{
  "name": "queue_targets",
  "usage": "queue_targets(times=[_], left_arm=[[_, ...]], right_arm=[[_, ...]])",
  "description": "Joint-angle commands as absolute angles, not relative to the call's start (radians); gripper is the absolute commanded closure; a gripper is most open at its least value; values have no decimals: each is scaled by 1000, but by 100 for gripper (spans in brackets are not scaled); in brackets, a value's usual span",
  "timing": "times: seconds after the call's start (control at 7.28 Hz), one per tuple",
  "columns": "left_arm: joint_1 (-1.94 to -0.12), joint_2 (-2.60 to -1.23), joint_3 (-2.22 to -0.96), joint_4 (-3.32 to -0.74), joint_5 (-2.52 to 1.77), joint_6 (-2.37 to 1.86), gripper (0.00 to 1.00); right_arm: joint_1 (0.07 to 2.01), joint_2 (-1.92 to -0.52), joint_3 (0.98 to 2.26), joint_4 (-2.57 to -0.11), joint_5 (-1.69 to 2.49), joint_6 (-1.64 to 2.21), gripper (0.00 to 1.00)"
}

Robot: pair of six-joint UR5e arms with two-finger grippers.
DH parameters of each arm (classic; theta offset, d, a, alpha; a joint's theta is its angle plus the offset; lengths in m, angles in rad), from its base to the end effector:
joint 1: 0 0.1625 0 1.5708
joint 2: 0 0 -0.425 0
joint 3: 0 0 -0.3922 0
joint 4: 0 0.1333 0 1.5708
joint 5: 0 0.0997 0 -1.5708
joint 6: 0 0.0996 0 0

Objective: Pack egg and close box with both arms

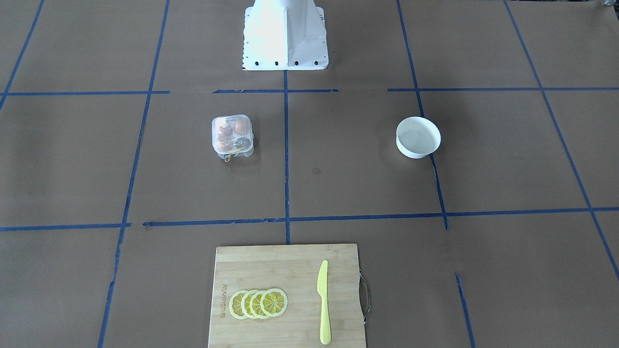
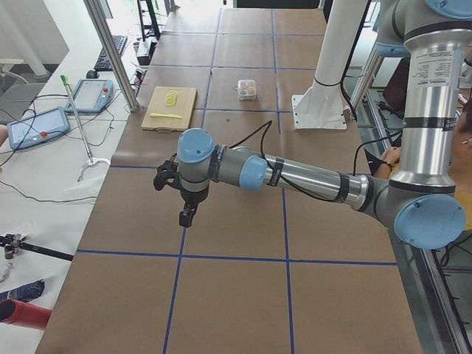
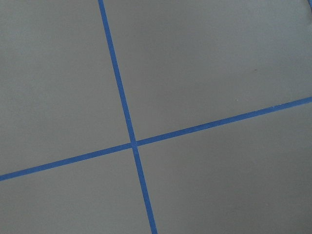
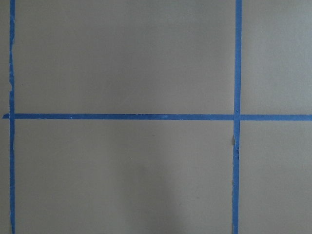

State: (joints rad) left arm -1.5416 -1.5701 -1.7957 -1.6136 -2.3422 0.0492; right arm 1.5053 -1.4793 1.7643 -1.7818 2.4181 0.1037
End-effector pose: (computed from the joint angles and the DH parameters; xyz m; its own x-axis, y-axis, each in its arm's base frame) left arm -0.0493 -0.4987 0.5429 0.7090 0.2520 -0.6586 -0.0631 0.9529 0.2966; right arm 0.0245 -0.5222 0.5338 0.6602 0.0049 0.7511 -0.0031 1.0000 -0.0038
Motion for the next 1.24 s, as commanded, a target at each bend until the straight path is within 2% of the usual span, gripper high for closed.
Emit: queue_targets(times=[0.0,0.27,0.69,1.1], left_arm=[[-1542,-1568,-1802,-1620,-2341,54,0],[-1542,-1555,-1793,-1692,-2333,52,0],[-1548,-1569,-1847,-1684,-2336,54,0],[-1545,-1569,-1827,-1684,-2335,55,0]], right_arm=[[1505,-1483,1764,-1778,2419,104,0],[1505,-1489,1764,-1778,2422,104,0],[1505,-1494,1764,-1778,2424,104,0],[1505,-1497,1753,-1778,2424,104,0]])
